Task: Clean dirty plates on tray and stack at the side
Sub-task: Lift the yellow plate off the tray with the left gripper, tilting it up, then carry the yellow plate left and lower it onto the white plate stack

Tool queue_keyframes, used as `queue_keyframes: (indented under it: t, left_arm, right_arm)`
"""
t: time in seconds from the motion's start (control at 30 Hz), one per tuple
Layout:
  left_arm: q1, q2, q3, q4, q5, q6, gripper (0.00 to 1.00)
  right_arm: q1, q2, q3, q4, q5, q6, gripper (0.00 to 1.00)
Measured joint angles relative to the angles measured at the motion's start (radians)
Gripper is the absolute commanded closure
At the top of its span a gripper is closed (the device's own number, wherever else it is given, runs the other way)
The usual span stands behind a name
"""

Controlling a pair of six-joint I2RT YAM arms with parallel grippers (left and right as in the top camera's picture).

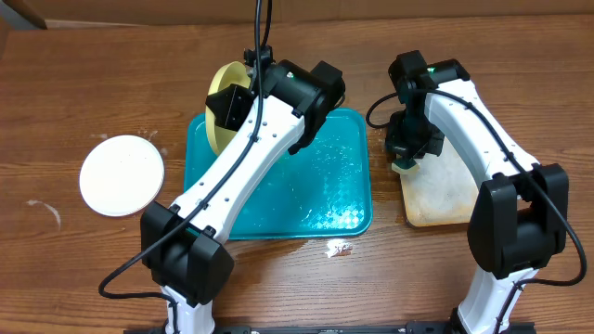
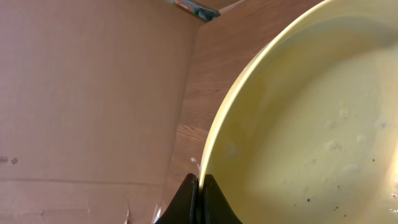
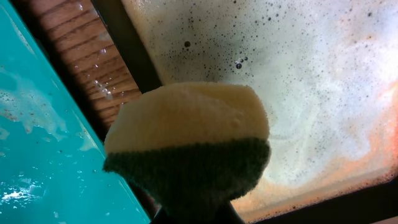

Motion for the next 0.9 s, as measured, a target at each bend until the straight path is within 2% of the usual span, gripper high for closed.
queue_keyframes:
  t: [0.7,0.8,0.9]
  left_arm:
    - [0.048,0.0,0.0,0.0,-0.056,0.0,0.96]
    - [0.055,0.0,0.0,0.006,0.01,-0.001,0.96]
    - [0.073,0.0,0.0,0.036,0.167,-0.016,0.96]
  right_arm:
    - [0.0,0.0,0.0,-0.01,0.004,0.0,0.96]
    - [0.0,0.0,0.0,-0.011,0.005,0.0,0.96]
    - [0.0,0.0,0.0,-0.011,0.005,0.0,0.96]
